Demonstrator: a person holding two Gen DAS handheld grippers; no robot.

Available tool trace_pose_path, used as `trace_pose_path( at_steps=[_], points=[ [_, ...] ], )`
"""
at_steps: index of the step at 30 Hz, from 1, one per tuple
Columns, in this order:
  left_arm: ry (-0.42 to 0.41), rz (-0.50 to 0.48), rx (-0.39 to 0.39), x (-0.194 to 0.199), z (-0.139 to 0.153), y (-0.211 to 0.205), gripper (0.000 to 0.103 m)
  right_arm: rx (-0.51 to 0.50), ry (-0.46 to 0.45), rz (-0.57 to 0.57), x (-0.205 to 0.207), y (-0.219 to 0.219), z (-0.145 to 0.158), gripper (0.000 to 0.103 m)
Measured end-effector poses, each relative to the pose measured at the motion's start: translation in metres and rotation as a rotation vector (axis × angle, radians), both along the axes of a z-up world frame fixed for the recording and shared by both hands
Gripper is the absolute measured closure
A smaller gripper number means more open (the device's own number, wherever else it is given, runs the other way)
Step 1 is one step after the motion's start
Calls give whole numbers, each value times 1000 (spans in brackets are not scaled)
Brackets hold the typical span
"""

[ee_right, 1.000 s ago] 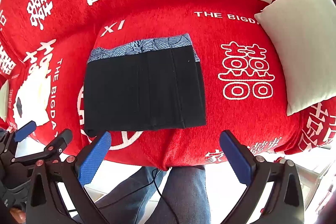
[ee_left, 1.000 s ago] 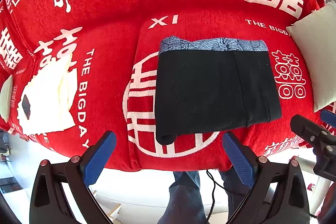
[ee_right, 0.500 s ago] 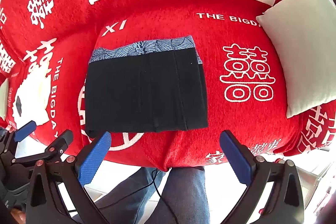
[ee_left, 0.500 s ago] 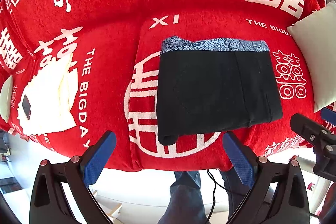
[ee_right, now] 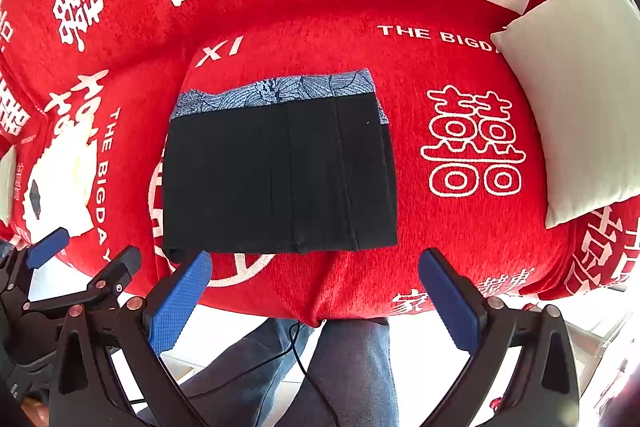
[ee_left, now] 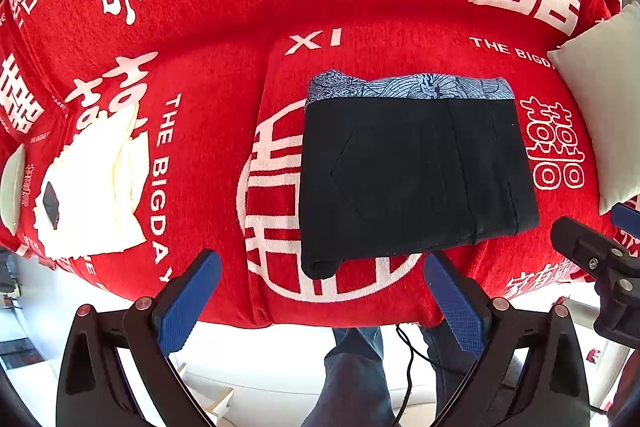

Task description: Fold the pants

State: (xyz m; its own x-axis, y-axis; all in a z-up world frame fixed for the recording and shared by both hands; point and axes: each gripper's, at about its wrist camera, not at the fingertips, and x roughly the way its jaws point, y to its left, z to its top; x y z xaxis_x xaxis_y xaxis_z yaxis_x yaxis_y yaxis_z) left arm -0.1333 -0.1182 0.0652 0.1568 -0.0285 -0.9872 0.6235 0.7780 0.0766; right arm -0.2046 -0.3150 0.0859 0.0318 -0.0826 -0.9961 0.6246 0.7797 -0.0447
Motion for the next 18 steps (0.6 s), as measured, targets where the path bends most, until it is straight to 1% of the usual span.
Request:
trace_pose_path(
  at_steps=[18],
  points=[
    [-3, -3, 0, 0, -2, 0, 2, -6, 6, 19, 1, 1, -2, 0]
  ],
)
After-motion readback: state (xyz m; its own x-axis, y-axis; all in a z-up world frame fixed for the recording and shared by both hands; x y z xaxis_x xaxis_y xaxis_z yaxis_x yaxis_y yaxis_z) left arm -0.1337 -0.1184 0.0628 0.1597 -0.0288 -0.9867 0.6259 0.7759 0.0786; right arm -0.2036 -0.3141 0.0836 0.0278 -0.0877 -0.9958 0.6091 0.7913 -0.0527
